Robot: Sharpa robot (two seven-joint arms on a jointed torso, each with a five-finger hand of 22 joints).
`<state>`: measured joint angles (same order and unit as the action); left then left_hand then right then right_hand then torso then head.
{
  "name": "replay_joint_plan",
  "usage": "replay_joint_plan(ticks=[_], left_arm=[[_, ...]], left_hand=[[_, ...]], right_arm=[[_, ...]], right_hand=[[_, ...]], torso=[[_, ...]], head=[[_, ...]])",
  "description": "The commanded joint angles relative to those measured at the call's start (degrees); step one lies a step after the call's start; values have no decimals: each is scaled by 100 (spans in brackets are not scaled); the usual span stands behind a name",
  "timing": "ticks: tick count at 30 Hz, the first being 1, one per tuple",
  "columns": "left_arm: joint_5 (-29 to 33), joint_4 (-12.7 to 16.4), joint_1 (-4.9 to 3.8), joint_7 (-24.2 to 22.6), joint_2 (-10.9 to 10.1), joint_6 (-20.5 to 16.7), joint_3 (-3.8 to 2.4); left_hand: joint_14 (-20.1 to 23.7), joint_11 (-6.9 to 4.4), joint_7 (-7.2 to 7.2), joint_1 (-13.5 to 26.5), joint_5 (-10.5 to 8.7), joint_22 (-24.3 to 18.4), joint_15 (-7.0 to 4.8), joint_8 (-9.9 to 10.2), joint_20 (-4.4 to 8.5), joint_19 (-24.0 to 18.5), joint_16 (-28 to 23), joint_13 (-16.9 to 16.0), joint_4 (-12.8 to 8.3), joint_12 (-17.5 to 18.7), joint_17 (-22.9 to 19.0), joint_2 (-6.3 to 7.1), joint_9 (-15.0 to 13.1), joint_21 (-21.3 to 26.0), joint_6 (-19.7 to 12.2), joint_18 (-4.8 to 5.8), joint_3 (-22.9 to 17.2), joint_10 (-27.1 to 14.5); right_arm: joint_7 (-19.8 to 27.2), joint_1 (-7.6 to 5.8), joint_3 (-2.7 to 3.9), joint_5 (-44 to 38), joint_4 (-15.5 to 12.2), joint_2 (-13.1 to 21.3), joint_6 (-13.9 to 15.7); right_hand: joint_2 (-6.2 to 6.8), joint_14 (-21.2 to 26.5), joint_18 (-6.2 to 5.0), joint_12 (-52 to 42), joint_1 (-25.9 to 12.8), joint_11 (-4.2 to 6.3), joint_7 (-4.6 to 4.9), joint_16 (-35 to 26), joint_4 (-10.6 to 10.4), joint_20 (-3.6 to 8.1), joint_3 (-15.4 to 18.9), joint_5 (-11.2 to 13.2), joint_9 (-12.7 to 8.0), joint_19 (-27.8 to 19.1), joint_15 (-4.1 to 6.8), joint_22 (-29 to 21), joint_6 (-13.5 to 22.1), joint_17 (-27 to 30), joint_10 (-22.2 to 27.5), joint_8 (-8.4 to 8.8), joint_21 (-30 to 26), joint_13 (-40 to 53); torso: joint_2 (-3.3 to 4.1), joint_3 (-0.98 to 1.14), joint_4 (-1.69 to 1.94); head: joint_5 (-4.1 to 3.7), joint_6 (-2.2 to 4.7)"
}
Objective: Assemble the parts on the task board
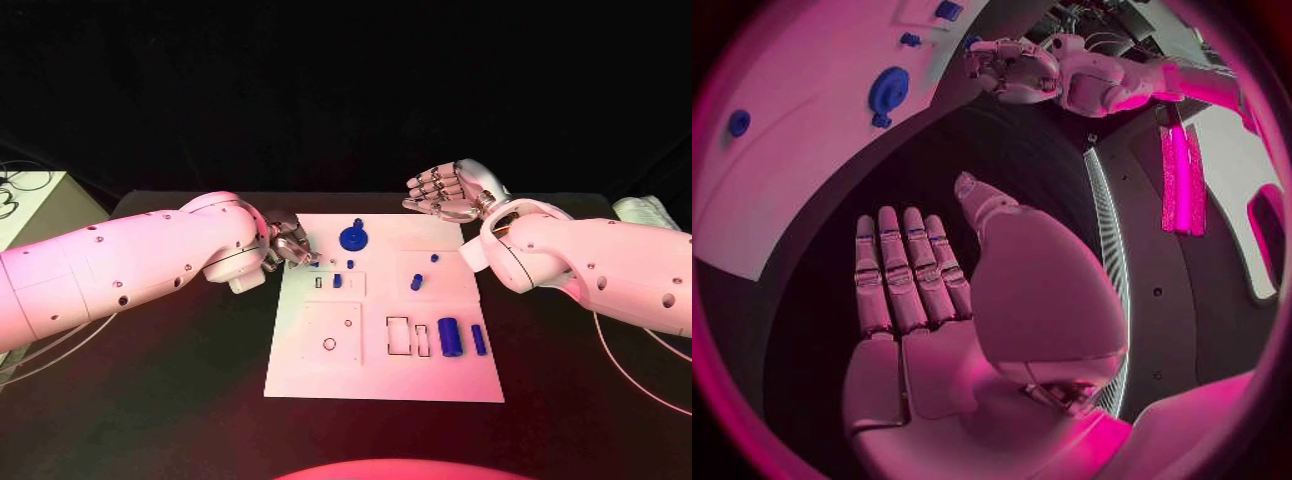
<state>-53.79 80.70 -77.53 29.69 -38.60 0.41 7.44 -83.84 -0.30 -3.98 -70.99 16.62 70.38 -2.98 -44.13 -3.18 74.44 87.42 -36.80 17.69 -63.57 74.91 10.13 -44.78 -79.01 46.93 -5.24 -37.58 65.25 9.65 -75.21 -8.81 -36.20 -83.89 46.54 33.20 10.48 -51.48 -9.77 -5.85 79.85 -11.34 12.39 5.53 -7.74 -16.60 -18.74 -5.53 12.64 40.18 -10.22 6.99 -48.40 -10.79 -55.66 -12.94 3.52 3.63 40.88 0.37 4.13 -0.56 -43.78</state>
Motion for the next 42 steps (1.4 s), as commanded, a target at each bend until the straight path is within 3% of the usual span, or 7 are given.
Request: replay_joint_plan(ticks=[1,8,20,42], left_arm=[[-294,62,48,22,-10,-204,21],[-320,138,147,32,-23,-195,90],[-424,183,186,43,19,-68,179],[-688,185,197,56,71,203,207]], left_hand=[[-397,-2,18,89,-24,16,-42,-36,1,47,39,-21,-1079,-32,919,3,-470,-25,40,43,-1110,47],[-404,-9,24,169,-21,26,-50,-53,10,57,42,-60,-1149,-57,930,24,-474,-33,44,45,-1185,74],[-417,-14,30,237,-20,39,-54,-70,15,67,54,-128,-1191,-98,961,45,-477,-41,53,48,-1228,115],[-433,-22,39,306,-14,63,-59,-97,19,82,69,-172,-1252,-135,1000,79,-486,-54,59,54,-1285,144]], right_arm=[[35,5,-1,-36,-1,5,-95],[33,6,-2,-36,-6,13,-98],[35,6,-2,-36,-5,7,-104],[36,6,-2,-36,-14,18,-126]], right_hand=[[-57,-21,-29,39,-4,-5,151,-18,32,-2,13,1,-8,-31,-10,-5,-53,5,-39,23,-8,-1],[-63,-24,-28,46,-1,-5,151,-26,40,-2,11,0,-12,-40,-11,-18,-58,15,-45,29,-9,0],[-63,-24,-28,46,-1,-5,151,-26,40,-2,11,0,-12,-40,-11,-18,-58,15,-45,29,-9,0],[-68,-30,-28,56,-3,-5,151,-34,47,-2,12,1,-16,-42,-11,-34,-65,28,-51,36,-8,0]], torso=[[3,2,4],[7,-1,3],[1,5,0],[2,2,0]], head=[[3,-13],[-1,-39],[6,-61],[-13,-93]])
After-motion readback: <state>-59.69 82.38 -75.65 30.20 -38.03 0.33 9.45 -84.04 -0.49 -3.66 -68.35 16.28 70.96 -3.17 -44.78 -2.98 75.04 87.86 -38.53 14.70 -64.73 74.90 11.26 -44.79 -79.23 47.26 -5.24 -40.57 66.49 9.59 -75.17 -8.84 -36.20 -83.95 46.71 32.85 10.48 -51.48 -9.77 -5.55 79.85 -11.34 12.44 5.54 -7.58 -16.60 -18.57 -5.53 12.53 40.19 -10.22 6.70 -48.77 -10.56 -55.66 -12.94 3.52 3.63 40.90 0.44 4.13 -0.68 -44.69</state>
